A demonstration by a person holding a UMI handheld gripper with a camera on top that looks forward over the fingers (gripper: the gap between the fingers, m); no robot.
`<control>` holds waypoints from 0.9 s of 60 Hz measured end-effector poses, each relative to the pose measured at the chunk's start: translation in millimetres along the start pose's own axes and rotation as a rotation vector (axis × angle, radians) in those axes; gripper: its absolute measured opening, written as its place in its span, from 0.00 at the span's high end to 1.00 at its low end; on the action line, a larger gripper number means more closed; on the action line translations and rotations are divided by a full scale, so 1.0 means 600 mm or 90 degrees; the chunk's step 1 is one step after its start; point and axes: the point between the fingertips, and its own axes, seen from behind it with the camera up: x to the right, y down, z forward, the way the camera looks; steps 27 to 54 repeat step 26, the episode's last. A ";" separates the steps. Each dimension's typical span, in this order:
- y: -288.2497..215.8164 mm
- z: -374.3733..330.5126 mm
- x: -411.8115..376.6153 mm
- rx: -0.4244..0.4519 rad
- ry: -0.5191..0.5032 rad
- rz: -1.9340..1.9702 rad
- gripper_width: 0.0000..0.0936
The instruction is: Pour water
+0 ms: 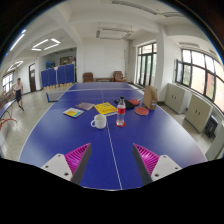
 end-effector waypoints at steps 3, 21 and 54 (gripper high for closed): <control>0.015 -0.039 -0.010 0.002 -0.001 -0.004 0.09; 0.068 -0.174 -0.034 0.019 0.012 -0.040 0.09; 0.067 -0.194 -0.037 0.025 0.009 -0.032 0.09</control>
